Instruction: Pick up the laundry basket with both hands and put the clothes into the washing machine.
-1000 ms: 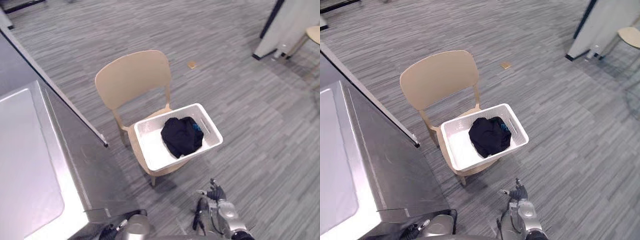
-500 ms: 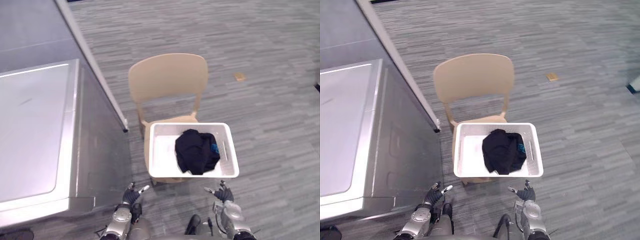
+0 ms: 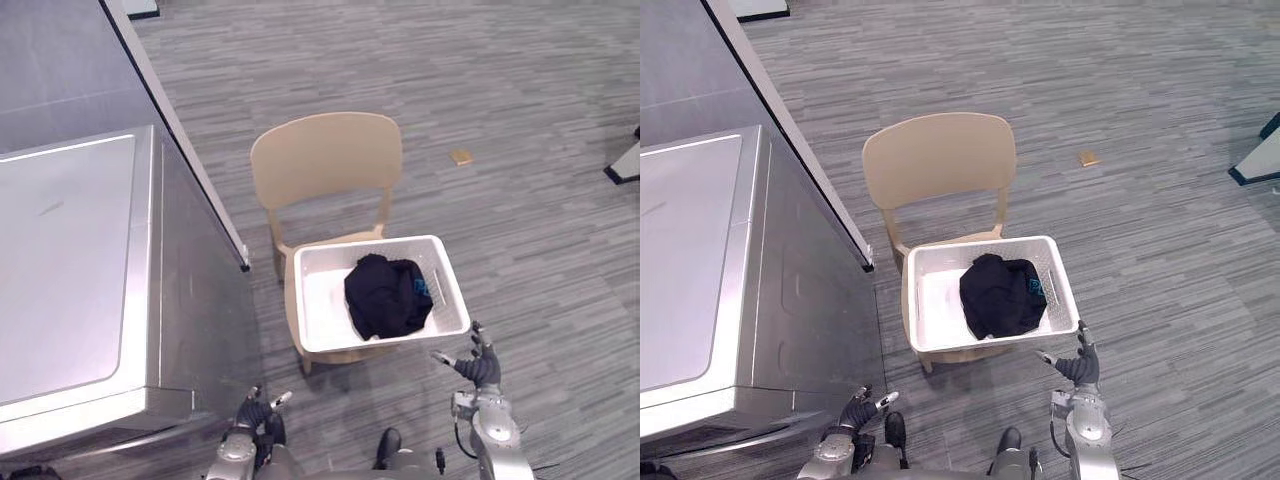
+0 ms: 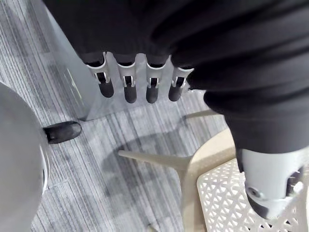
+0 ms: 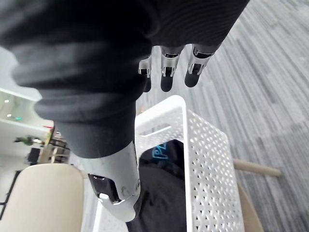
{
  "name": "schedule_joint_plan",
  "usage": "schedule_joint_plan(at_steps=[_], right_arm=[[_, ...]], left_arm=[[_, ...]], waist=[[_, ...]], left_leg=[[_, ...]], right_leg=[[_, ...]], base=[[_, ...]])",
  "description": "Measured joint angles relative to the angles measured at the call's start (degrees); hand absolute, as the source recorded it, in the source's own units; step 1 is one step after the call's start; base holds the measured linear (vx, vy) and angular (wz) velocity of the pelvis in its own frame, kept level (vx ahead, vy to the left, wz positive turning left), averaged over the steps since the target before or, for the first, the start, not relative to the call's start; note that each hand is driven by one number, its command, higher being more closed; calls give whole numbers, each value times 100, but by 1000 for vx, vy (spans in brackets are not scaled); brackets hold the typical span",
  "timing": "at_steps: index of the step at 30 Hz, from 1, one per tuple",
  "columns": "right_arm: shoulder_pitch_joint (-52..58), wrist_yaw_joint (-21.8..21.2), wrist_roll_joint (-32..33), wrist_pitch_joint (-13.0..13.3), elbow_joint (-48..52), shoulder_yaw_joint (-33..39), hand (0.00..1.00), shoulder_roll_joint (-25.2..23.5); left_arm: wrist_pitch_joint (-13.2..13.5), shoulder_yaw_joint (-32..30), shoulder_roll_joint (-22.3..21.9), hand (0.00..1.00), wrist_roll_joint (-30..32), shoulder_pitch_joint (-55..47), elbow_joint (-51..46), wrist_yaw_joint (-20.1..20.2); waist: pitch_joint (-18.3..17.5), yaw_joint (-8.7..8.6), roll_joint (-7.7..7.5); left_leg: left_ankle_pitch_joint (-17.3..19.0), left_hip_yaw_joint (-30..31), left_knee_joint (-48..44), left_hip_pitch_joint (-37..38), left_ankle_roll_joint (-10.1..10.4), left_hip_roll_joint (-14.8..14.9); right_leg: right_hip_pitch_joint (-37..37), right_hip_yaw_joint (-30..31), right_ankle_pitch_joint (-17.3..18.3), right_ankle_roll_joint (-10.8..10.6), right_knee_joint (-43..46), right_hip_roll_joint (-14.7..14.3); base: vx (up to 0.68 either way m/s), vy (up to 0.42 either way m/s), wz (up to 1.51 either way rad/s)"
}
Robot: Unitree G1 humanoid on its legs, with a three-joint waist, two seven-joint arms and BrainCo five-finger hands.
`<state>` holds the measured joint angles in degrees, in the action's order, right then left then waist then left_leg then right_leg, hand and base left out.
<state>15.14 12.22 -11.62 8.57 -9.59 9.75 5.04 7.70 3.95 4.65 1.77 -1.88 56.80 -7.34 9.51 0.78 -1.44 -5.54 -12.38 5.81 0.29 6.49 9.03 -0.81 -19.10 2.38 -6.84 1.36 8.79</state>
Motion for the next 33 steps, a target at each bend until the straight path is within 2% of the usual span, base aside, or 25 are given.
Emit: schedule_joint_plan(at_steps=[5,8,12,16,18,22,23,26,28,29,31,33], right_arm=[[-122,-63,-548,-28,8,-26,0,297],[-855,-121,-715,-34,-343,-125,0,828],[-2216,-94,-820,-162,-1626,-318,0,1352],[-3476,36,-803,-300,-2905,-546,0,1679],[-4373,46,-643,-336,-3694,-811,0,1872],[-5683,40,-365,-412,-4710,-1073,0,2050],[-5933,39,-296,-419,-4945,-1164,0,2108],[-6447,31,-242,-471,-5492,-1338,0,2180],[-6672,34,-237,-514,-5960,-1507,0,2274],[-6708,36,-235,-530,-6007,-1527,100,2289],[-6911,62,-135,-531,-6160,-1533,100,2289],[-7014,214,-11,-515,-6160,-1529,100,2312]], left_arm=[[30,31,31,0,1,-39,-5,142],[40,39,69,0,-8,-83,-10,232],[54,41,53,0,-96,-87,-84,231],[165,25,21,0,-217,-73,-262,208],[195,3,6,0,-452,45,-333,182],[296,-13,4,0,-736,292,-443,90],[301,-8,3,0,-800,364,-448,82],[400,18,-4,0,-904,512,-438,74],[397,73,-40,0,-1010,696,-423,58],[401,80,-62,0,-1014,726,-403,50],[412,95,-117,0,-1076,817,-397,-43],[405,101,-136,0,-1134,904,-340,-48]], waist=[[-31,-1,8],[-32,8,58],[76,65,231],[413,200,415],[754,315,497],[1344,402,573],[1432,470,606],[1604,526,693],[1726,695,787],[1743,709,818],[1762,785,858],[1767,783,867]], left_leg=[[40,-16,4,-75,11,-47],[-1,40,2,-189,-3,-102],[-65,180,-39,-441,-81,-176],[-146,382,-40,-702,-84,-185],[-212,476,-40,-839,-95,-185],[-328,603,-40,-1114,-108,-192],[-358,630,-40,-1216,-116,-194],[-451,792,-40,-1546,-133,-212],[-504,937,-40,-1684,-123,-214],[-517,980,-40,-1734,-127,-218],[-580,1105,-40,-1974,-133,-221],[-639,1237,-41,-2117,-114,-235]], right_leg=[[37,287,-23,-22,-117,-43],[126,311,-124,-47,-149,-10],[277,176,-175,-5,-154,43],[419,6,-201,32,-144,42],[501,-87,-210,45,-127,40],[736,-162,-245,94,-45,51],[827,-177,-275,118,-44,50],[1048,-333,-307,127,-42,54],[1128,-440,-309,130,-14,49],[1146,-478,-309,130,0,49],[1353,-551,-307,131,72,53],[1439,-635,-305,131,96,55]], base=[[-9,12,0],[53,14,3],[67,11,18],[5,-2,24],[-32,-1,22],[-64,12,13],[-69,23,8],[-30,24,23],[-14,17,26],[-21,21,26],[-14,27,21],[-15,26,24]])
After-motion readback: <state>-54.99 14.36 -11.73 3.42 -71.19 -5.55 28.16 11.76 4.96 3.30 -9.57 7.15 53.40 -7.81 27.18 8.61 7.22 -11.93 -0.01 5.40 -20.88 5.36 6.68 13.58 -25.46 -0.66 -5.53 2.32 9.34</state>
